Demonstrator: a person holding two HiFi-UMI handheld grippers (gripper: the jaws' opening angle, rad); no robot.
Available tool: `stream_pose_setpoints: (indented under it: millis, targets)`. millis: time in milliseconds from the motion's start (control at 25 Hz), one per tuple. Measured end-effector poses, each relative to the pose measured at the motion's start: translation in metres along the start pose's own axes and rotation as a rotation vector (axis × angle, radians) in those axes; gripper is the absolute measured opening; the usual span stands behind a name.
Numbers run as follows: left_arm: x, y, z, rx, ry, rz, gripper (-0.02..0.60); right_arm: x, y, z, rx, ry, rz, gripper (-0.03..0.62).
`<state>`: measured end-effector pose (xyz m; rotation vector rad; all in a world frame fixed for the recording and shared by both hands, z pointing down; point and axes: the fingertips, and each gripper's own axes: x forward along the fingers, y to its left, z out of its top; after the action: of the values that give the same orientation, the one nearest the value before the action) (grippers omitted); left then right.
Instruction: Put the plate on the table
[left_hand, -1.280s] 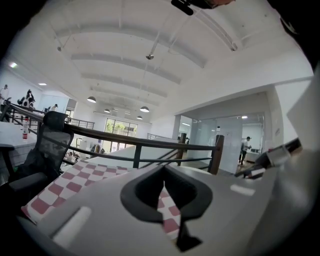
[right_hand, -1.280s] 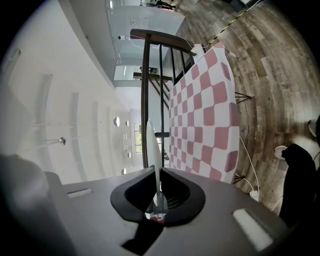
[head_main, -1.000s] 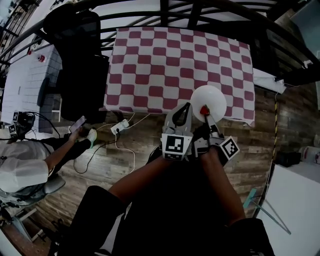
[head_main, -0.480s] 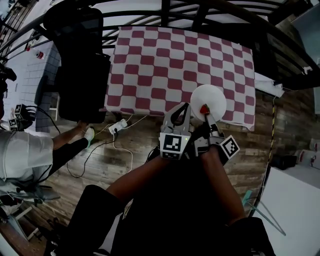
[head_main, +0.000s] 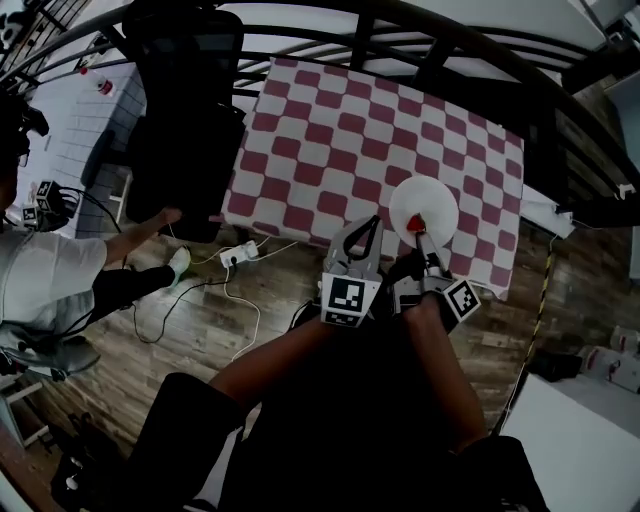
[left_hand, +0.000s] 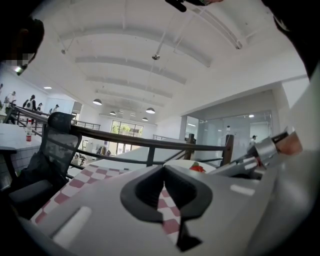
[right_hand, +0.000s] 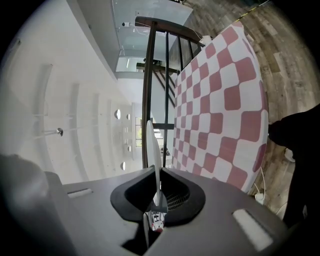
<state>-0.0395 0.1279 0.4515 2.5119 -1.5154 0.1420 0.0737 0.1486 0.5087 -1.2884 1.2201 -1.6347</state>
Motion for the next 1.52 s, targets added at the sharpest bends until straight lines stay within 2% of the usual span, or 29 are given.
stream_pose_setpoints:
  millis: [280,520,880,1200,1360,1520]
  targets:
    - [0.026,0.016,0.000,0.002,0.024,0.046,0.009,0.035,-0.003,0.010,0.012,0.040,-0.025,0.018]
    - [0.061,0.014,0.001,-0.012,0.030,0.035,0.009,0.065,-0.011,0.038,0.024,0.036,-0.038,0.018]
    - [0.125,0.022,0.003,-0.028,0.009,0.057,0.009,0.123,-0.012,0.059,-0.005,0.135,-0.024,0.018]
    - [0.151,0.035,-0.001,0.003,0.046,0.129,0.009,0.151,-0.039,0.071,-0.021,0.197,-0.081,0.018]
    - [0.162,0.046,-0.011,0.006,0.080,0.166,0.009,0.170,-0.054,0.080,-0.067,0.226,-0.106,0.017]
    - [0.171,0.054,-0.022,0.004,0.129,0.185,0.008,0.190,-0.061,0.082,-0.084,0.260,-0.084,0.017]
